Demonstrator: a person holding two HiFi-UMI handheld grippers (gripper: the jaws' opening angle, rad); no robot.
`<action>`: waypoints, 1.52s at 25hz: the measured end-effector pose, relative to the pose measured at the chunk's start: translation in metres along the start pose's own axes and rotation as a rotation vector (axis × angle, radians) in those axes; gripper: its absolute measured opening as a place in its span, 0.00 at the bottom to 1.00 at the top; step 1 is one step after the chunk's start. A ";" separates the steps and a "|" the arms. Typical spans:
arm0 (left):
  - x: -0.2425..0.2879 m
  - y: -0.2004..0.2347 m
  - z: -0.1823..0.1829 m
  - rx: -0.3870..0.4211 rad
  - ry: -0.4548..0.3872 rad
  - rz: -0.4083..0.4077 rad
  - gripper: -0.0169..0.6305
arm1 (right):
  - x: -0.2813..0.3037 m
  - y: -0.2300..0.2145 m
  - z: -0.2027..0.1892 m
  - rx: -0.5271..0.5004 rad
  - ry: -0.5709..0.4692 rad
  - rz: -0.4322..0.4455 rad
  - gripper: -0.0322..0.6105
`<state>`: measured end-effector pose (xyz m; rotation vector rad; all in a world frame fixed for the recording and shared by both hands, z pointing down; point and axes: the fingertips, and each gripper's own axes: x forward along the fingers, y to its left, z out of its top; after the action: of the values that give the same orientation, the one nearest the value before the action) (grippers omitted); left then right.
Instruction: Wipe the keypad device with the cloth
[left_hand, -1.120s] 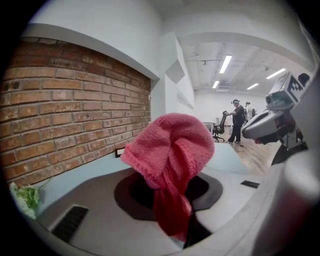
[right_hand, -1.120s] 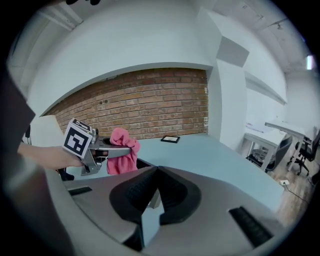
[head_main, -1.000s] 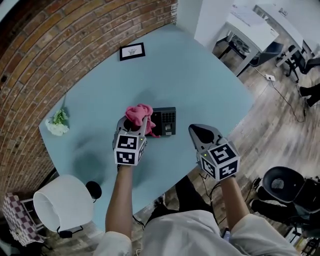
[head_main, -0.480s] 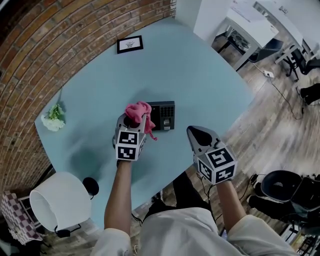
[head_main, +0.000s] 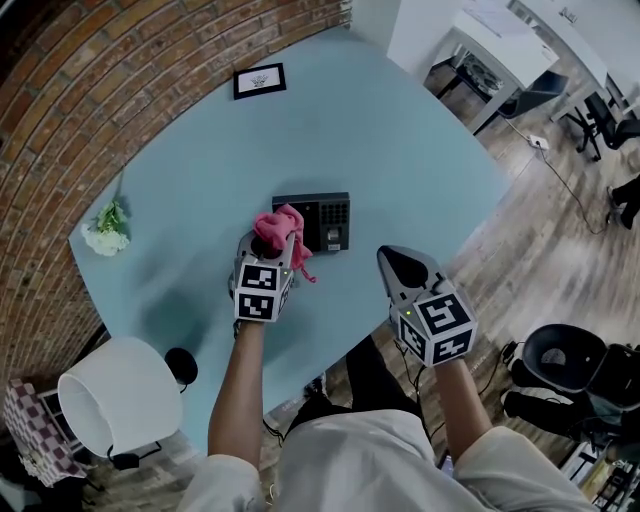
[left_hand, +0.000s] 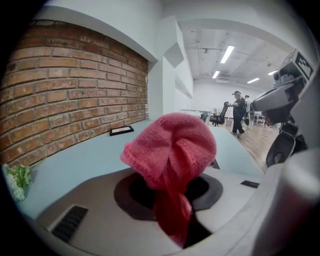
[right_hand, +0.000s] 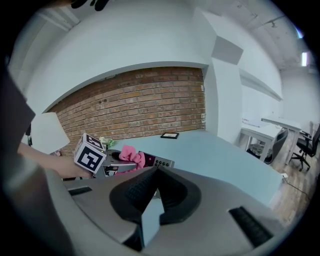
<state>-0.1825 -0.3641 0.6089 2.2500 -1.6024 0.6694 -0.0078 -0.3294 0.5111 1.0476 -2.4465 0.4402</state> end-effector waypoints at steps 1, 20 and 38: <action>0.000 -0.001 -0.003 0.002 0.004 0.000 0.24 | -0.001 0.001 0.000 -0.005 -0.002 0.000 0.08; -0.004 -0.030 -0.063 -0.005 0.100 -0.043 0.25 | -0.015 -0.001 -0.008 0.040 0.003 -0.022 0.08; -0.021 -0.037 -0.032 -0.070 -0.027 -0.083 0.25 | -0.048 -0.009 -0.011 0.099 -0.023 -0.075 0.08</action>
<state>-0.1600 -0.3194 0.6255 2.2694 -1.5111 0.5551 0.0312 -0.3014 0.4970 1.1861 -2.4174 0.5321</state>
